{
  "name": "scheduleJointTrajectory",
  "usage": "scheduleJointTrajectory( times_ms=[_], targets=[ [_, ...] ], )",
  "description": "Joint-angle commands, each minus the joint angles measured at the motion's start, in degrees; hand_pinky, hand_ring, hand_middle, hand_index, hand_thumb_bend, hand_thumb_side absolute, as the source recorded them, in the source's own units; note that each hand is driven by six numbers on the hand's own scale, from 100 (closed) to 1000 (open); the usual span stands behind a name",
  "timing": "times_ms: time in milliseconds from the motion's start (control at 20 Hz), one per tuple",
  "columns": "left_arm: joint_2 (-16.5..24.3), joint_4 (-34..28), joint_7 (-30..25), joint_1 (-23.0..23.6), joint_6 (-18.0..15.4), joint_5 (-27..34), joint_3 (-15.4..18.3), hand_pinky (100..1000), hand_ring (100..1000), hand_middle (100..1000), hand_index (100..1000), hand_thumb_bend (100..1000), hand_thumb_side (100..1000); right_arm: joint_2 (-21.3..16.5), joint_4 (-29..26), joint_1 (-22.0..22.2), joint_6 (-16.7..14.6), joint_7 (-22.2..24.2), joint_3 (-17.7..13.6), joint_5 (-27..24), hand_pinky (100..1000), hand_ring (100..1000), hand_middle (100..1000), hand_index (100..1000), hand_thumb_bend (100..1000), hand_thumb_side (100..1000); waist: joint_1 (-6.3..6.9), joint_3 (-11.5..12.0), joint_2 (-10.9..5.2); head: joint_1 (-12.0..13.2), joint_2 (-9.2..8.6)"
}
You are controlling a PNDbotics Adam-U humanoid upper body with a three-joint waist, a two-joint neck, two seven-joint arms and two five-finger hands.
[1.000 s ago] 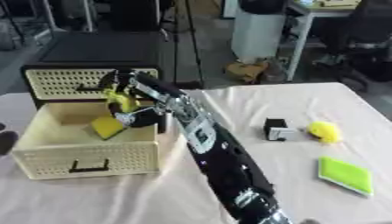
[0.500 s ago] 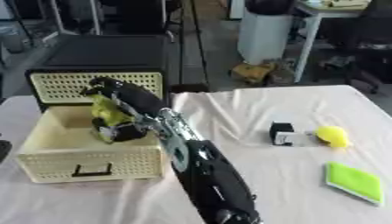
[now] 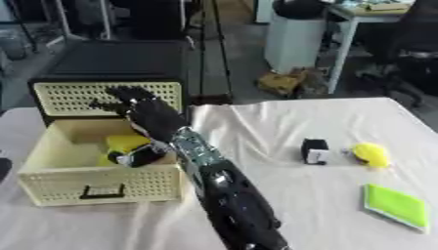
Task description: Pick up objects from table and place into drawer.
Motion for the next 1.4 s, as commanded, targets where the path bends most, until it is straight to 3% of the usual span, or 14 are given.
scheduleJointTrajectory(
  times_ms=[50,200,400,450,500,600,700,1000,1400],
  targets=[
    [2.35,-1.03,-0.53,-0.14,-0.32,0.44,0.20,100,100,100,720,531,1000,-3.23,-3.81,-1.41,0.27,-2.10,0.22,-3.56,845,892,906,871,385,344,0.30,-0.50,-0.87,0.84,-0.18],
    [3.60,-0.85,-1.69,0.67,-1.32,1.44,-0.51,100,100,100,710,517,1000,-6.64,-6.90,-0.60,0.85,-2.98,0.09,-8.00,819,861,877,858,327,335,0.14,-1.41,-1.29,1.62,0.18],
    [6.66,0.02,-6.04,1.81,-4.75,1.63,-3.87,100,100,100,704,495,1000,-10.35,-10.55,1.19,2.29,-3.14,-0.66,-13.05,820,858,862,855,288,339,-0.02,-2.76,-1.73,2.74,0.65],
    [7.54,0.34,-7.63,1.89,-5.75,1.18,-4.94,100,100,174,700,490,1000,-11.10,-11.16,1.68,2.76,-3.00,-0.97,-13.96,822,858,861,857,281,340,-0.07,-3.14,-1.83,2.97,0.80],
    [8.29,0.73,-9.57,1.84,-6.75,0.58,-6.03,130,114,314,698,494,1000,-11.76,-11.67,2.15,3.24,-2.78,-1.31,-14.70,825,861,859,857,277,341,-0.09,-3.47,-1.91,3.20,0.89],
    [9.37,1.45,-13.97,1.52,-8.79,-0.53,-7.89,262,286,444,664,499,1000,-12.76,-12.39,2.98,4.26,-2.28,-2.10,-15.91,828,865,858,857,265,345,-0.08,-3.95,-2.02,3.61,0.93],
    [10.06,2.10,-18.40,1.18,-10.45,-1.32,-9.36,330,380,500,655,500,1000,-13.50,-12.96,3.61,5.21,-1.80,-2.83,-16.90,831,868,857,857,260,346,-0.02,-4.31,-2.07,3.83,0.96],
    [10.75,4.90,-27.77,1.07,-12.12,-3.07,-12.28,370,410,493,657,518,1000,-14.33,-13.87,4.77,6.92,-0.86,-4.09,-18.38,837,874,854,858,246,349,0.20,-5.05,-1.98,4.27,1.13],
    [7.93,13.08,-25.08,-1.27,-11.89,-8.49,-14.48,358,355,437,636,513,1000,-14.08,-14.27,5.59,6.94,-0.35,-4.22,-19.01,839,877,853,860,235,350,0.03,-5.64,-1.80,4.55,1.12]
  ],
)
